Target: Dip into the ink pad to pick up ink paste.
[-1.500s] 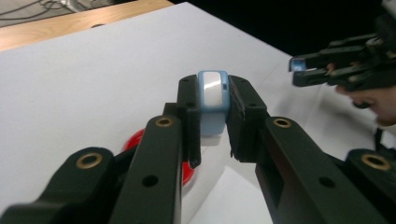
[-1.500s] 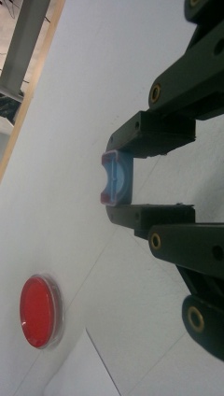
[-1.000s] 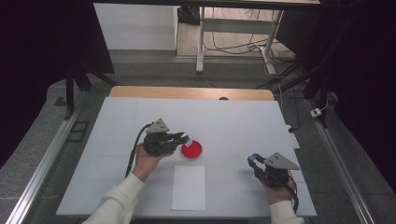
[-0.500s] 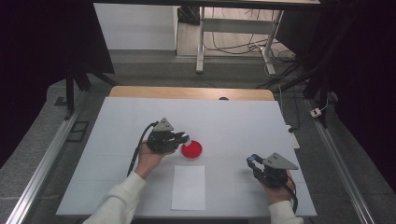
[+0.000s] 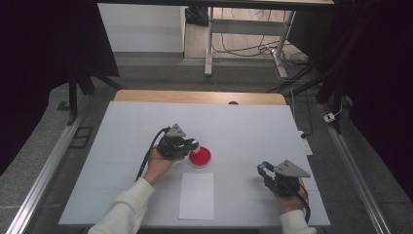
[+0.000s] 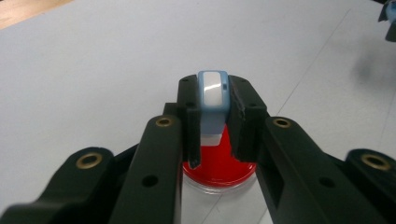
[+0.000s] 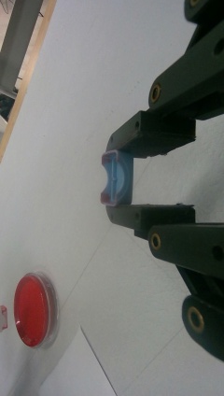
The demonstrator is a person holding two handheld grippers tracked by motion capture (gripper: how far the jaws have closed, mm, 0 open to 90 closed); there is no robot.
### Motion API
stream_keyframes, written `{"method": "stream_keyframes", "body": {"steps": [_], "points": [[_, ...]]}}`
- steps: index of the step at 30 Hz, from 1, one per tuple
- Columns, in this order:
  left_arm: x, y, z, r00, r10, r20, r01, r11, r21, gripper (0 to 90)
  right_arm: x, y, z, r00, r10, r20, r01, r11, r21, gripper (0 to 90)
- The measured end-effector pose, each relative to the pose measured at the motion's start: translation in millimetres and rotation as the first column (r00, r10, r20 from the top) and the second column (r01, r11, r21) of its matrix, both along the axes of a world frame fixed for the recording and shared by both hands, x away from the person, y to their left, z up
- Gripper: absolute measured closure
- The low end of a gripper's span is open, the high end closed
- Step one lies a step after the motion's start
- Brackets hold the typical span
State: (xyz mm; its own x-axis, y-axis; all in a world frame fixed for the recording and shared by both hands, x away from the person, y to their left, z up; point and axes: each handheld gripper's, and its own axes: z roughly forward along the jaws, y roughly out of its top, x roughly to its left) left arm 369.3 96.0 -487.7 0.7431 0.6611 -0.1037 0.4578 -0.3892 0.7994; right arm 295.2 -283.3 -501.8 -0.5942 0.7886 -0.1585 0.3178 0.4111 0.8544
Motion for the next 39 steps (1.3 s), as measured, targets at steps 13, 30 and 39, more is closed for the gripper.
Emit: {"method": "stream_keyframes", "body": {"steps": [13,30,39], "points": [[5.6,-7.0,-9.5,0.9998,-0.007,-0.019,0.008,0.9991,0.042,76.0,-0.2,-0.6,-0.8,1.0000,0.000,0.001,0.000,1.000,0.004,65.8],[6.3,-8.5,-13.1,0.9996,-0.004,-0.027,0.005,0.9980,0.063,76.0,-0.6,-0.4,-0.3,1.0000,0.001,0.004,-0.001,1.000,0.001,65.8],[4.6,-11.8,-13.2,0.9999,-0.008,-0.007,0.008,0.9962,0.087,76.0,-0.7,0.2,-0.2,1.0000,0.002,0.004,-0.002,1.000,0.001,65.8]]}}
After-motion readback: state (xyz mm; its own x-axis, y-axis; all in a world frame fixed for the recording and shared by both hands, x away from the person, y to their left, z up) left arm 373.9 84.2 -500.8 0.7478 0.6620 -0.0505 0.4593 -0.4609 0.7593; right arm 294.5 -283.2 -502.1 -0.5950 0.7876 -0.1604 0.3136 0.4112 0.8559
